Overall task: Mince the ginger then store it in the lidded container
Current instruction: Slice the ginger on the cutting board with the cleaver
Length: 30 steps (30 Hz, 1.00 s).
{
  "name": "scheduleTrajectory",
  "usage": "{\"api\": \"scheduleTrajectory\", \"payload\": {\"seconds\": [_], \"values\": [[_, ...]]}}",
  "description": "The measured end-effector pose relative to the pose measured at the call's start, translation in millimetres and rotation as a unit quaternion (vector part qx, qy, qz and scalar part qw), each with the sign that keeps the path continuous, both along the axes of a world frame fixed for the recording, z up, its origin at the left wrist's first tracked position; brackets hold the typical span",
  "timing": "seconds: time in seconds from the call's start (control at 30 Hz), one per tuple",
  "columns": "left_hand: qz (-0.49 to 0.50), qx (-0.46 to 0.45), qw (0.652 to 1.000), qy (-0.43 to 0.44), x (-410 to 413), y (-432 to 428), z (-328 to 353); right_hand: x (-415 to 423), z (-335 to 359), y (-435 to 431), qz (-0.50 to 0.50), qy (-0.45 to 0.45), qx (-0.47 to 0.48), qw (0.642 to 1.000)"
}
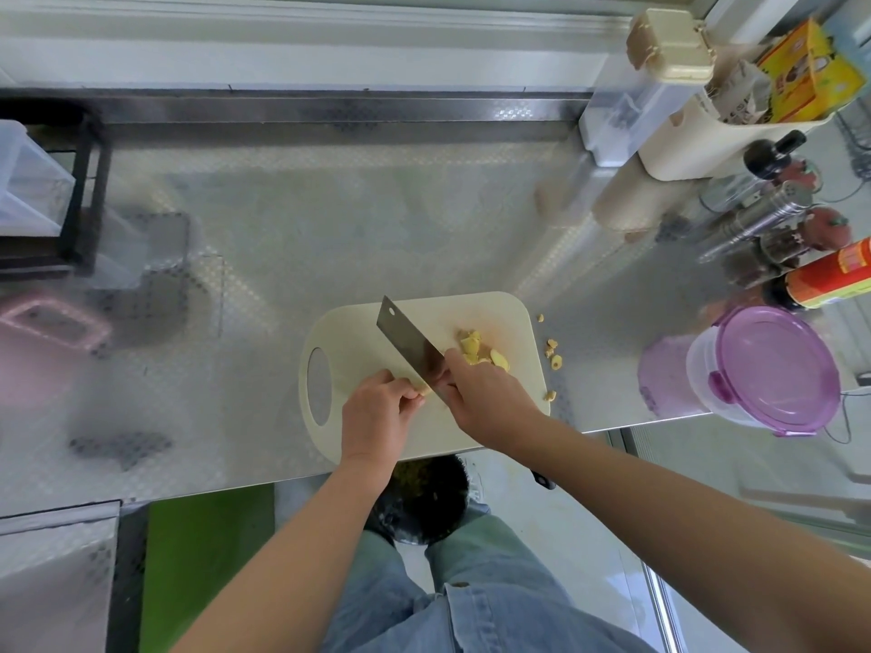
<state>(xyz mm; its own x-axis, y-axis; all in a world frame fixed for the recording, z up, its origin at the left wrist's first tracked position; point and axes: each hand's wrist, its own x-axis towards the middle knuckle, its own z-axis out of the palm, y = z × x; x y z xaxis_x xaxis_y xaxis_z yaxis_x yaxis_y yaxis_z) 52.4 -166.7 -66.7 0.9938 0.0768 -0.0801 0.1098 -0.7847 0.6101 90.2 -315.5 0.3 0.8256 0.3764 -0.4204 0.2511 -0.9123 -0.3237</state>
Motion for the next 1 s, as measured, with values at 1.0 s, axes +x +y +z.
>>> {"api": "scheduleTrajectory", "payload": {"seconds": [1.0], "values": [[-0.068, -0.014, 0.997, -0.020, 7, 7, -1, -6, -8, 26, -0.015, 0.028, -0.055, 0.998]]}}
